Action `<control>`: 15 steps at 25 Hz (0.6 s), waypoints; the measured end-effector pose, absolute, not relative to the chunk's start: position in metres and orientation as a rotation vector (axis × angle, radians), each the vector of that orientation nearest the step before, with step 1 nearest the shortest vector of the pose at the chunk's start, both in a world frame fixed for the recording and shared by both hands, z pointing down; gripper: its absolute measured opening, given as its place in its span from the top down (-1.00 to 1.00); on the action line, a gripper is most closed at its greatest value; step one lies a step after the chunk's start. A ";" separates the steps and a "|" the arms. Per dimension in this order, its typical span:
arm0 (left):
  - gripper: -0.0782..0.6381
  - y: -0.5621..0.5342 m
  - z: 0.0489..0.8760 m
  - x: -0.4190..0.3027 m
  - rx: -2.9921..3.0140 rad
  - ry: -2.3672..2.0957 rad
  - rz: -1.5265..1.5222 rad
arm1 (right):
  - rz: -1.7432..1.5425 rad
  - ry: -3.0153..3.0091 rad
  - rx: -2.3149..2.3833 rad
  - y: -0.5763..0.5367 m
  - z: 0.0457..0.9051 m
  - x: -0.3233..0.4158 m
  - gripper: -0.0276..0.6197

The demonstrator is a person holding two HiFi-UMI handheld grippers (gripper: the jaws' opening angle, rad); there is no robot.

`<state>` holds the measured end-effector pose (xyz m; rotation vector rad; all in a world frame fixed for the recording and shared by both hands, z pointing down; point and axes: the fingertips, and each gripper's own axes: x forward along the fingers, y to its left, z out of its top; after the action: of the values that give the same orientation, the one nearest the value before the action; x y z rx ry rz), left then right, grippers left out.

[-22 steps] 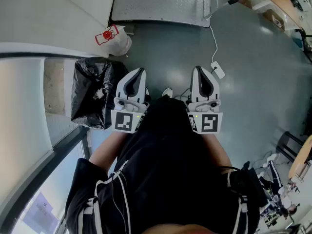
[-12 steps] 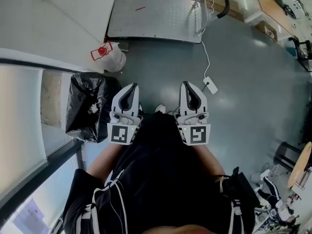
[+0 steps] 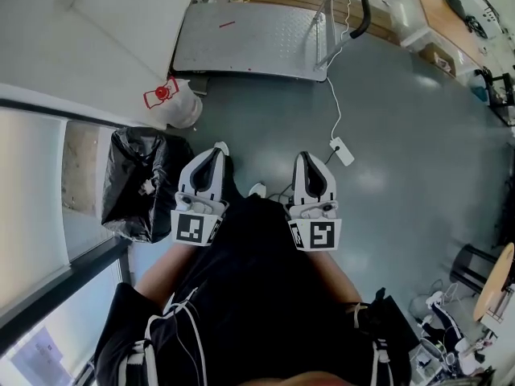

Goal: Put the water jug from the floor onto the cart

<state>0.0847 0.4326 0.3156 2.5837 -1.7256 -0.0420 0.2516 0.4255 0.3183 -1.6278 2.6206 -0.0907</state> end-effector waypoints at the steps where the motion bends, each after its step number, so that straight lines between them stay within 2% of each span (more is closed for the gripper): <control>1: 0.73 0.430 0.316 0.086 2.586 -1.723 -0.043 | -0.094 2.612 -1.640 0.423 0.319 0.254 0.85; 15: 0.73 0.339 0.341 0.094 2.638 -1.537 -0.017 | -0.095 2.601 -1.762 0.342 0.323 0.249 0.85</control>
<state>0.0939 0.3394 0.3409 2.6380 -1.5373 -0.0170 0.2490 0.3418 0.3229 -1.7618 2.6011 -0.0948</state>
